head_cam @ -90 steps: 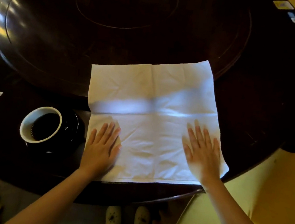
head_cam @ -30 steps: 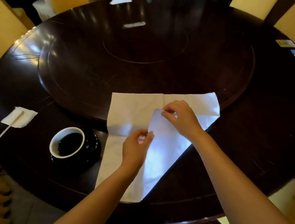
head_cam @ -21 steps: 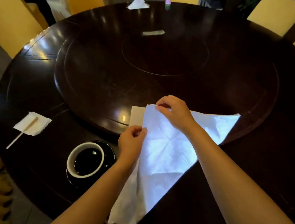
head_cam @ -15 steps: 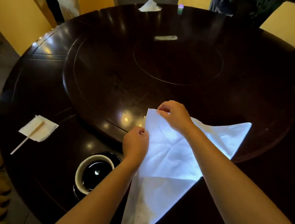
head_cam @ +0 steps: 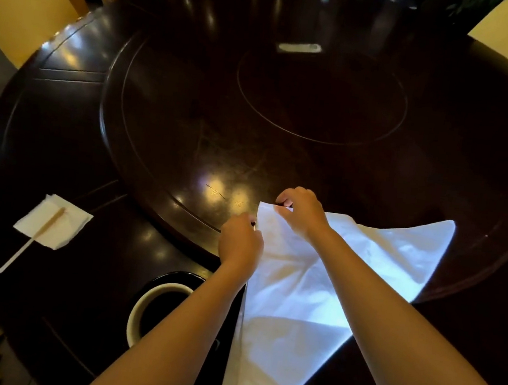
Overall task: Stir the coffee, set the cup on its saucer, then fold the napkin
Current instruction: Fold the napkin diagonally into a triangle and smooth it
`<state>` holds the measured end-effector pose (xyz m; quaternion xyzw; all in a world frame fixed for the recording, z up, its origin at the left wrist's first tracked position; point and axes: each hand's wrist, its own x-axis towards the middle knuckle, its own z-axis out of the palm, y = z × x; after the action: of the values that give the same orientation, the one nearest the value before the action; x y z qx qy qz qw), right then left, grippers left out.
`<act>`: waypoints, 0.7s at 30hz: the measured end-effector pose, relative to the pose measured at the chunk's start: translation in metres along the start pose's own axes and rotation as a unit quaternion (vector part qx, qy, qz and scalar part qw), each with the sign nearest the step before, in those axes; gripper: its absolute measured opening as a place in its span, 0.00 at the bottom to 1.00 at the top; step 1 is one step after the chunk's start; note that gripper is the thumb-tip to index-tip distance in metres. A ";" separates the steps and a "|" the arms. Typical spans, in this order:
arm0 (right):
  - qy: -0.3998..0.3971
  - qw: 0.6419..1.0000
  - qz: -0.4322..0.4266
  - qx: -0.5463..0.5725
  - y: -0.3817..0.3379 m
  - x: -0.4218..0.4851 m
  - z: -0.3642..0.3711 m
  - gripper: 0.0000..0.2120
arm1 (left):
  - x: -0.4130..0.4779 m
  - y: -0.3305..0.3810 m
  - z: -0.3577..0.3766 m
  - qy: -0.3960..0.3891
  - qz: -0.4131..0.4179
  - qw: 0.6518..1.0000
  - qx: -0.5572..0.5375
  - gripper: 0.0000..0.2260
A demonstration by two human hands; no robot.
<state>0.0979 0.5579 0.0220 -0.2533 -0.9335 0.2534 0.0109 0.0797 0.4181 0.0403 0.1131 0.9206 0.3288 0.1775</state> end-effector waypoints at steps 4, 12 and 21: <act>0.052 0.999 0.007 0.007 0.010 -0.009 -0.010 0.11 | 0.010 0.005 0.010 -0.009 0.065 0.998 0.018 0.13; 0.315 0.889 0.328 0.061 0.113 -0.077 -0.067 0.14 | 0.031 0.032 0.016 -0.023 0.024 0.998 0.050 0.15; 0.219 0.849 0.446 0.180 0.164 -0.097 -0.092 0.12 | 0.040 0.029 0.024 -0.021 0.045 0.997 0.067 0.09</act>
<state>0.2725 0.6764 0.0339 -0.6851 -0.6315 0.3324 0.1460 0.0557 0.4663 0.0318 0.1731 0.9306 0.2715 0.1743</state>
